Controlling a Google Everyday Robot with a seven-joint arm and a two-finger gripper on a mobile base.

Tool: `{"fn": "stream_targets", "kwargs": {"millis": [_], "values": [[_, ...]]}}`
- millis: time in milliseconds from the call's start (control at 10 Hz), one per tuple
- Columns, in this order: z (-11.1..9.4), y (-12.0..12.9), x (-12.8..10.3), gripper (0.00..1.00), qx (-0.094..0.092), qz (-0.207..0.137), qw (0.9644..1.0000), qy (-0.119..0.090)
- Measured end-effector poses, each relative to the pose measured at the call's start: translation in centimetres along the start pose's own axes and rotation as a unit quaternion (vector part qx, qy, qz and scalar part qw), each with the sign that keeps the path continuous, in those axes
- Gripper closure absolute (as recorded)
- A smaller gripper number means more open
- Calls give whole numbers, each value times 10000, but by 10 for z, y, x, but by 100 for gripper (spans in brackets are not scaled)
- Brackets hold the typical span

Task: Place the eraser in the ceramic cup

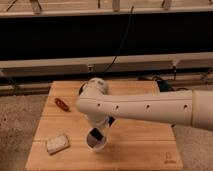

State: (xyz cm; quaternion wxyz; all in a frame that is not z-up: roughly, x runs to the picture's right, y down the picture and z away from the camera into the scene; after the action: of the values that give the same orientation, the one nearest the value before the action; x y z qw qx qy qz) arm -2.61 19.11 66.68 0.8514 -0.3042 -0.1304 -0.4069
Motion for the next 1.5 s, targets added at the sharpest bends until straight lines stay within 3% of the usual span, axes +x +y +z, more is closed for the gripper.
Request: {"fn": "stream_targets", "kwargs": {"millis": [300, 700, 900, 1200, 1400, 1500], "values": [[0, 1, 0, 57, 15, -30, 10000, -17], [1, 2, 0, 40, 27, -80, 10000, -42], [1, 3, 0, 43, 33, -89, 9999, -50], [2, 4, 0, 22, 35, -109, 9999, -63], [4, 4, 0, 24, 40, -136, 9999, -82], [5, 3, -2, 33, 55, -173, 9998, -94]]}}
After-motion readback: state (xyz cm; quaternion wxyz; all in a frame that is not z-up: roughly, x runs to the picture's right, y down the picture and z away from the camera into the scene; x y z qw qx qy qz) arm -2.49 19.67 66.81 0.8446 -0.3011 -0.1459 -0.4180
